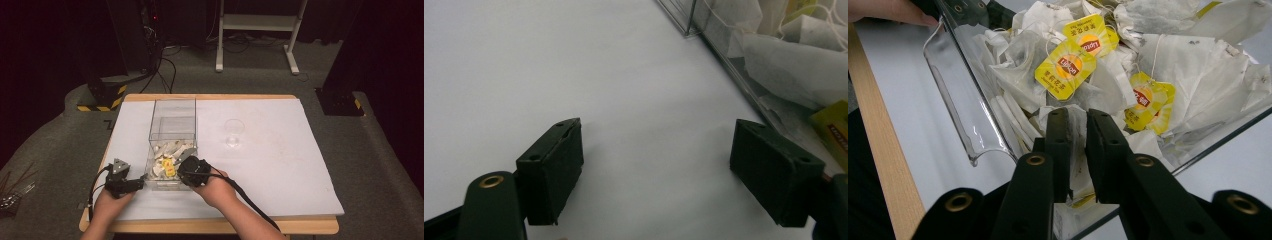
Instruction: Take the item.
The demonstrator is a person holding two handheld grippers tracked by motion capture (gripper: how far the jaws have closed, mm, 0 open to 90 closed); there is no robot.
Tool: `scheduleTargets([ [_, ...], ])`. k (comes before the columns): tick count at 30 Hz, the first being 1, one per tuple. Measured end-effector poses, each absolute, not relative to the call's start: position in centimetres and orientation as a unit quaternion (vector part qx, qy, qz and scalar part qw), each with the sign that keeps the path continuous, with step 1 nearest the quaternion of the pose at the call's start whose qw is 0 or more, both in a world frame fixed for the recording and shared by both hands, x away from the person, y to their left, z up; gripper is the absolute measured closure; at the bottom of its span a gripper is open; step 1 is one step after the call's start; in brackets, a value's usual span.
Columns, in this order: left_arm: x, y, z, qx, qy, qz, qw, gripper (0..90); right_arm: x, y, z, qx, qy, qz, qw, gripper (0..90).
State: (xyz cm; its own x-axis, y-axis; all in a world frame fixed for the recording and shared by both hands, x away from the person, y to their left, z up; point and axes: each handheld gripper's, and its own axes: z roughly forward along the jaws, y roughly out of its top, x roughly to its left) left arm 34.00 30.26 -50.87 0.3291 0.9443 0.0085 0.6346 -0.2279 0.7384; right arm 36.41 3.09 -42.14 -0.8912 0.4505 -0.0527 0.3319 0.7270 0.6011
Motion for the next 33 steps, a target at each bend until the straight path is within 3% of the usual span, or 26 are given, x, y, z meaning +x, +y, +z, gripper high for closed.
scheduleTargets([
  [5,34.0,30.3,-50.9,0.747,0.529,0.237,0.327,21.3,36.1,2.8,-42.3,0.211,0.92,0.314,0.105,89.5],
  [33,34.0,30.2,-50.9,0.746,0.529,0.238,0.326,21.4,35.0,0.3,-42.6,0.259,0.861,0.423,0.118,90.0],
])
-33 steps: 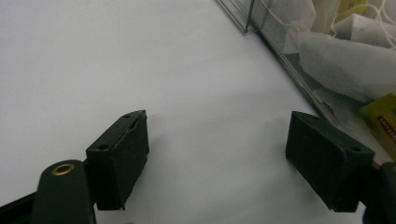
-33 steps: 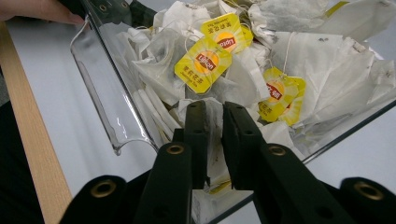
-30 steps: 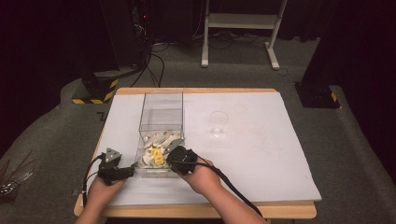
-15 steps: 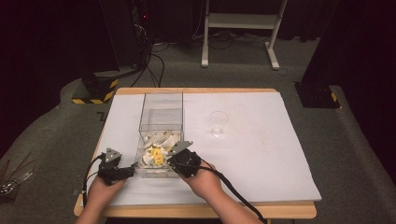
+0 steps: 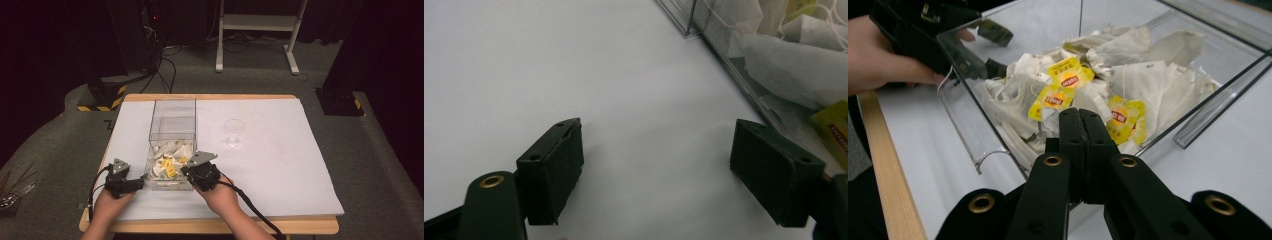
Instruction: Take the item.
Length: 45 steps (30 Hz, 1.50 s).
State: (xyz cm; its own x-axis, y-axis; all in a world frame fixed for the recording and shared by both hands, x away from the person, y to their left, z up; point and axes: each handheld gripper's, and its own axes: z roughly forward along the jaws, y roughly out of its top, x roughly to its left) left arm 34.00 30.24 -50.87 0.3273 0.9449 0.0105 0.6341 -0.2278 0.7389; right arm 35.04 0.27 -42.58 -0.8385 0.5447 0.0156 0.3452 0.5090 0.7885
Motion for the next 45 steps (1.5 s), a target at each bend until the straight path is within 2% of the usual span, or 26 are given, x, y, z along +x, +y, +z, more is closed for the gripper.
scheduleTargets([
  [45,34.0,30.25,-50.87,0.747,0.529,0.237,0.327,21.3,34.68,-0.91,-41.97,0.278,0.803,0.511,0.131,90.0],
])
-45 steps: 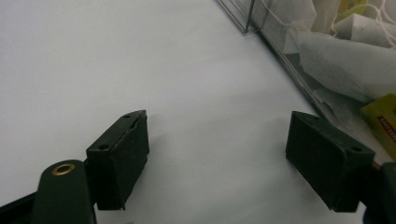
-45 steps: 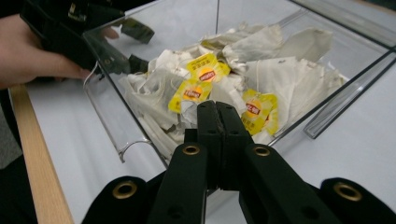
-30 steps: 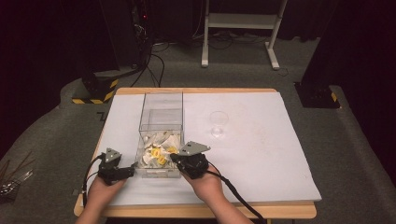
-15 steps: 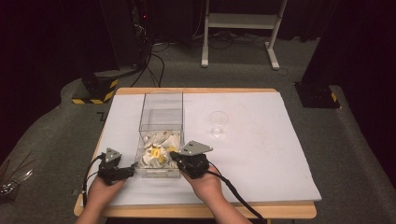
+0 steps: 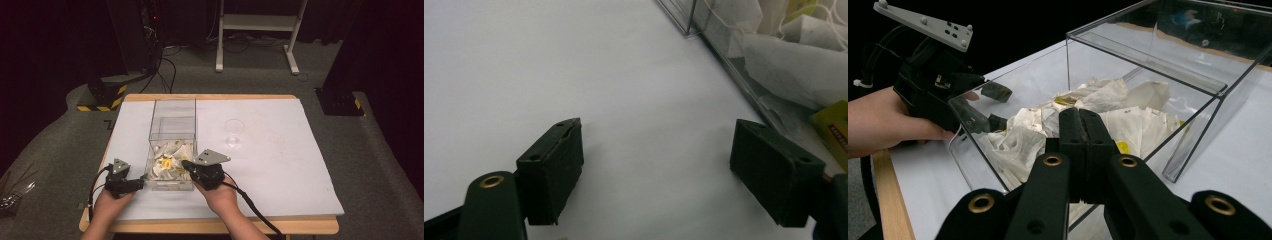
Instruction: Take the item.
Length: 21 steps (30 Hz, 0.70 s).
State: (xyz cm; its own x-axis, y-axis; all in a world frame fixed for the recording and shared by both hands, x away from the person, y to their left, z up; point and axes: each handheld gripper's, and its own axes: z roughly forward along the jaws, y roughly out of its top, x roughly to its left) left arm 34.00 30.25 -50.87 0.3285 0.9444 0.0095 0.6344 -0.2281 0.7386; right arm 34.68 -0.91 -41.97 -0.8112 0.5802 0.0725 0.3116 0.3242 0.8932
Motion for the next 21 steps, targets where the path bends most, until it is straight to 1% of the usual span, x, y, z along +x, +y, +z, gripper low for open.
scheduleTargets([
  [11,34.0,30.2,-50.9,0.747,0.529,0.238,0.327,21.3,34.7,-1.5,-41.3,0.281,0.786,0.534,0.137,90.0],
  [21,34.0,30.2,-50.9,0.747,0.529,0.238,0.326,21.3,34.9,-2.3,-40.4,0.285,0.775,0.544,0.152,90.0],
])
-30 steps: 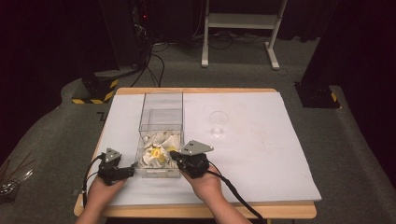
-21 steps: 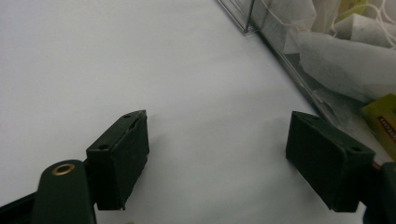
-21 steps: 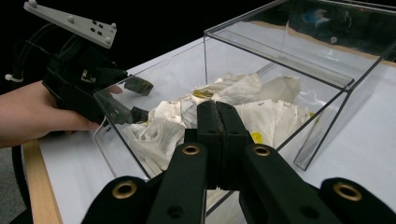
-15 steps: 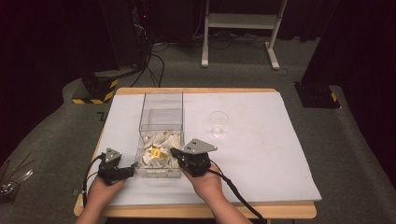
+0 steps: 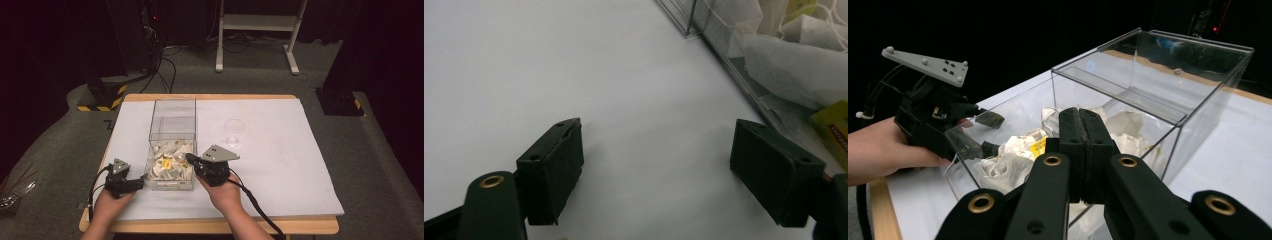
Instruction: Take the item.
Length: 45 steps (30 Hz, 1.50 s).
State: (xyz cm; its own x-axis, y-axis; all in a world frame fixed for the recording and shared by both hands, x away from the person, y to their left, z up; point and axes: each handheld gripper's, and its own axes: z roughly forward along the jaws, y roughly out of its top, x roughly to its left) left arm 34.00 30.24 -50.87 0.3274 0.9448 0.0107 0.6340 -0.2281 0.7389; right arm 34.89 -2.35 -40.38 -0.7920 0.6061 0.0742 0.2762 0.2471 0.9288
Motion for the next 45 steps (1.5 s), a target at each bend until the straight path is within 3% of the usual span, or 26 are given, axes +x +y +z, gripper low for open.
scheduleTargets([
  [45,34.0,30.3,-50.9,0.747,0.528,0.239,0.325,21.4,36.8,-9.3,-39.8,0.349,0.741,0.532,0.214,90.0],
])
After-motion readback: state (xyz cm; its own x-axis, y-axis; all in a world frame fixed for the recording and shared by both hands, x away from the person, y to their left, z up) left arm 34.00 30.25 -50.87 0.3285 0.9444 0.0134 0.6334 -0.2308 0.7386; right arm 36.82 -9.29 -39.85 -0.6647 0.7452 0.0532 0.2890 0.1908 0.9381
